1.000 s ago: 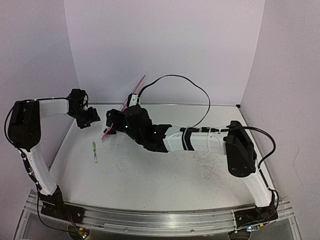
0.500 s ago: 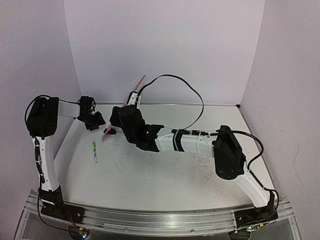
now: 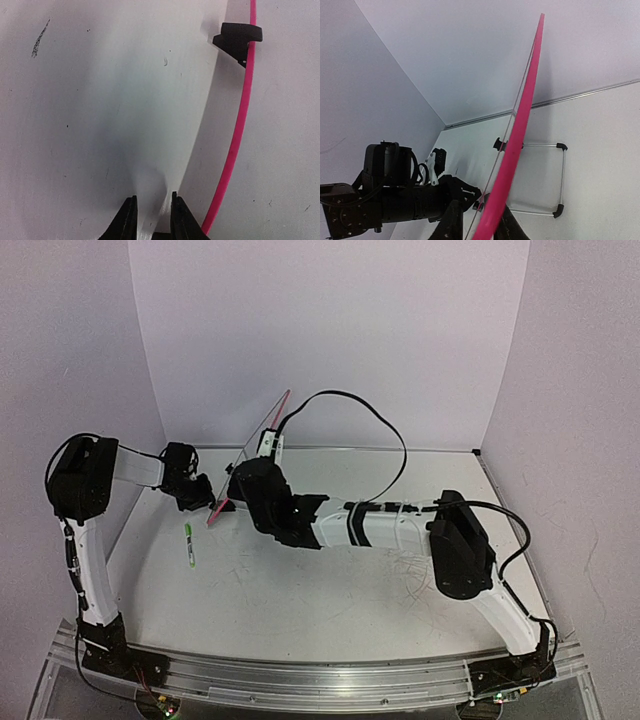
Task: Write a sentence on the whiteboard
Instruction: Move the whiteboard to the center of the board.
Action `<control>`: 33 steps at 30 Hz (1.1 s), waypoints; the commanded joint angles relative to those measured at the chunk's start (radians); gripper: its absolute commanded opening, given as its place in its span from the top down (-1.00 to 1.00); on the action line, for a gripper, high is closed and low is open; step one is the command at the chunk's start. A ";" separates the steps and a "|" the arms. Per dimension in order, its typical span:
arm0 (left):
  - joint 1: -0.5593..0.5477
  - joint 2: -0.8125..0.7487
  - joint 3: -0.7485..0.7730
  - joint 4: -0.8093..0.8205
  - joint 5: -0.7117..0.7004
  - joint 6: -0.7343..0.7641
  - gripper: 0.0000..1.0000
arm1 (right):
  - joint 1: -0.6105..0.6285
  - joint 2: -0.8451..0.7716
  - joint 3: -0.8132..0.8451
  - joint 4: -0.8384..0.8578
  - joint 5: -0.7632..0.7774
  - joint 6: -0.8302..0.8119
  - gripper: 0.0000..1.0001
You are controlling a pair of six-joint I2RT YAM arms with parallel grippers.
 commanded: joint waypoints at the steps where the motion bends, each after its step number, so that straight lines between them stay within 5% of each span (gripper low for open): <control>1: -0.124 -0.050 -0.077 -0.088 0.041 -0.018 0.54 | -0.002 -0.151 -0.096 0.011 0.019 -0.044 0.70; 9: -0.283 -0.097 -0.106 -0.077 0.075 -0.079 0.58 | -0.113 -0.430 -0.494 0.046 -0.280 -0.141 1.00; 25: -0.688 -0.025 0.060 -0.074 0.065 -0.146 0.57 | -0.524 -0.924 -1.009 -0.095 -1.051 -0.450 1.00; 33: -0.684 -0.197 -0.036 -0.095 -0.038 0.014 0.00 | -0.745 -1.065 -1.161 -0.164 -1.293 -0.478 1.00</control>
